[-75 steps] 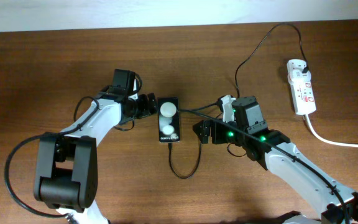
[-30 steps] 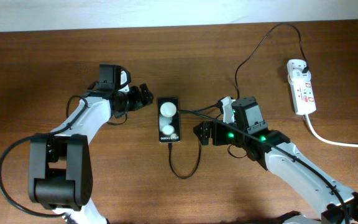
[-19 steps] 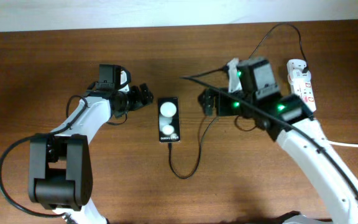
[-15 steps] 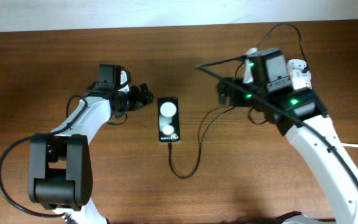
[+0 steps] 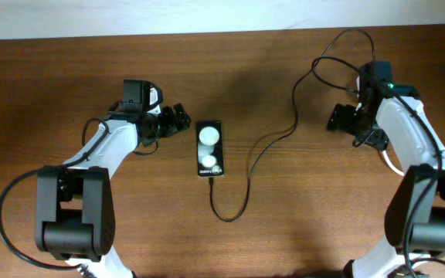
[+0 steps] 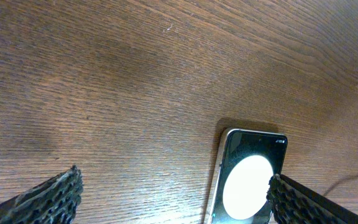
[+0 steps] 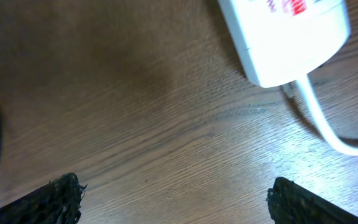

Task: Plug charger to phone and switch on socket
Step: 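Move the right gripper to the power strip's orange switch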

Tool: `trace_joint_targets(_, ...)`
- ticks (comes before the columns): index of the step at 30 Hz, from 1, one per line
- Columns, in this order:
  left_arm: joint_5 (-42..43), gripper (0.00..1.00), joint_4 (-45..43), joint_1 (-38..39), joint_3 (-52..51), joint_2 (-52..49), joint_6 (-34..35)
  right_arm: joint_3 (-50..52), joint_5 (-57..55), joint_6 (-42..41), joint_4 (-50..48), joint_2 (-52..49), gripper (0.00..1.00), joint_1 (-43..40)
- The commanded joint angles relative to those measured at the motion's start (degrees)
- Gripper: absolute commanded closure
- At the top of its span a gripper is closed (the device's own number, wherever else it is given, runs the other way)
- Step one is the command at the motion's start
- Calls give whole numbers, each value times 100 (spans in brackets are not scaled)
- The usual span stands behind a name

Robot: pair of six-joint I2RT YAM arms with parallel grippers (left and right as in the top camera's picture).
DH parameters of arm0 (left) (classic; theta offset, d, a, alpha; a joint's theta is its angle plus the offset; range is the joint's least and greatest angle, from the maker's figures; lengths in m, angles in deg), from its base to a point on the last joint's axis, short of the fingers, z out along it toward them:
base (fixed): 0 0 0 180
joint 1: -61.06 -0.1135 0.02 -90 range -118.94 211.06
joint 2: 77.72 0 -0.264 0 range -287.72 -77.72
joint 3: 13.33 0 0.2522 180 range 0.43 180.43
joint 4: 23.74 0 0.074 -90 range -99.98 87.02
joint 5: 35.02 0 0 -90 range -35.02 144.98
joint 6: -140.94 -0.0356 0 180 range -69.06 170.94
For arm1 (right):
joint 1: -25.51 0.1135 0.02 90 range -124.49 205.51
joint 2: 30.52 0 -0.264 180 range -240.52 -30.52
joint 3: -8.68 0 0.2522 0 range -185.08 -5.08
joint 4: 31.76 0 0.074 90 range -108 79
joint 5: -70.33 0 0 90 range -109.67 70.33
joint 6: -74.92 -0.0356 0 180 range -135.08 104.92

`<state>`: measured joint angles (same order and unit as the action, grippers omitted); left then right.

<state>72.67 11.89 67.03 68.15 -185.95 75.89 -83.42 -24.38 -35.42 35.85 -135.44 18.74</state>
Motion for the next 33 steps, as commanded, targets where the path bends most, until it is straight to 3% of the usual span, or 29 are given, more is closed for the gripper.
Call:
trace_joint_targets(1,55,1,4,-9,105,31,-13,-63,-20,-50,85,-186,1,-39)
trace_joint_targets(4,55,1,4,-9,105,31,-13,-66,-76,-664,11,-184,1,-175)
trace_joint_targets(10,55,1,4,-9,105,31,-13,-173,304,-717,-286,-186,1,-914)
trace_joint_targets(17,55,1,4,-9,105,31,-13,-1661,448,-715,1134,-186,2,-1934)
trace_joint_targets(33,55,1,4,-9,105,31,-13,-1655,404,-717,-649,-1779,1,-1945)
